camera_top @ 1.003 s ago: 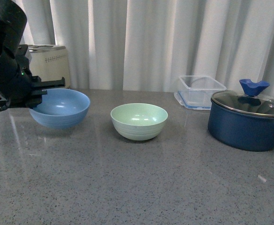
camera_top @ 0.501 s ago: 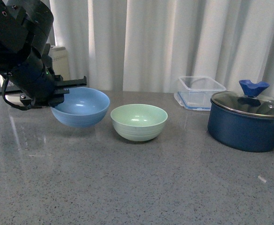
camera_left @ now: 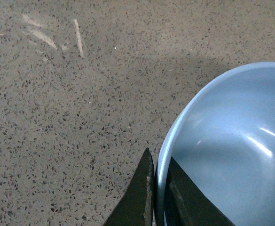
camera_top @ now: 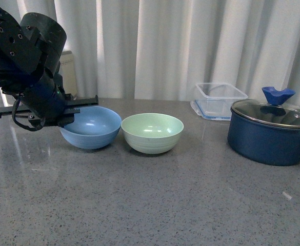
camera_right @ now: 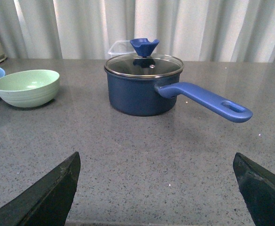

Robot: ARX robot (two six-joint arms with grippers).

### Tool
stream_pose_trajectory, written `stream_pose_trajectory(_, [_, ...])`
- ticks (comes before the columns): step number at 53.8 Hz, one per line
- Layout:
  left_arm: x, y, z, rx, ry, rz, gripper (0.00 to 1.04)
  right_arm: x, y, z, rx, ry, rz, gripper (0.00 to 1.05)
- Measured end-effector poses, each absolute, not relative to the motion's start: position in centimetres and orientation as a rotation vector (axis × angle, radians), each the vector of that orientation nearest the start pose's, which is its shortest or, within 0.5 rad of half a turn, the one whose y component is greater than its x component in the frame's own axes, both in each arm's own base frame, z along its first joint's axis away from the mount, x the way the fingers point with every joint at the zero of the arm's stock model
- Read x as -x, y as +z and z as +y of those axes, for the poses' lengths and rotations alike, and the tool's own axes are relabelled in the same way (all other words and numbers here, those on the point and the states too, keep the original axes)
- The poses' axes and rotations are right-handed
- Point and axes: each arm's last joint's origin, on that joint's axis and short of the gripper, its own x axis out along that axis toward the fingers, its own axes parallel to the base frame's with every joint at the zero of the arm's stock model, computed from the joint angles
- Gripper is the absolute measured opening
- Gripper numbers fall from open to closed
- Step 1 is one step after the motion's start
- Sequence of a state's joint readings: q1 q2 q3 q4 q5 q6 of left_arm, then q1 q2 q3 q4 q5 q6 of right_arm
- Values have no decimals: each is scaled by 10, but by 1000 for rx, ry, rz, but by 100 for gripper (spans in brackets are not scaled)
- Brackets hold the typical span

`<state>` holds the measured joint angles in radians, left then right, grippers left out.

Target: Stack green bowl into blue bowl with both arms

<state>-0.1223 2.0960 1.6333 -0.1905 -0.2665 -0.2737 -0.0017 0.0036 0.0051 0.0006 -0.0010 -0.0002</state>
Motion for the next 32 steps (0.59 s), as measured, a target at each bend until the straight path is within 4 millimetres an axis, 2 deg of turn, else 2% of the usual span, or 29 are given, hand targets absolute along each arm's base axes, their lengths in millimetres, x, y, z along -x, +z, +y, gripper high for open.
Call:
stream_pose_trajectory(2, [-472, 217, -50, 146, 224, 622, 6, -98, 165, 0, 0, -1, -2, 95])
stream_pose_trajectory(8, [-472, 215, -50, 157, 219, 633, 29, -98, 165, 0, 0, 0, -2, 95])
stream_pose_trajectory(14, [-472, 216, -49, 165, 209, 634, 43, -98, 165, 0, 0, 0, -2, 95])
stream_pose_trajectory(21, [-466, 227, -47, 176, 199, 592, 70, -98, 165, 0, 0, -1, -2, 95])
stream_pose_trajectory(25, [-455, 237, -44, 183, 189, 561, 82, -98, 165, 0, 0, -1, -2, 95])
stream_pose_trajectory(30, [-429, 256, -40, 180, 174, 499, 99, -98, 165, 0, 0, -1, -2, 95])
stream_pose_trajectory(32, [-412, 264, -38, 182, 163, 469, 98, -98, 165, 0, 0, 0, -2, 95])
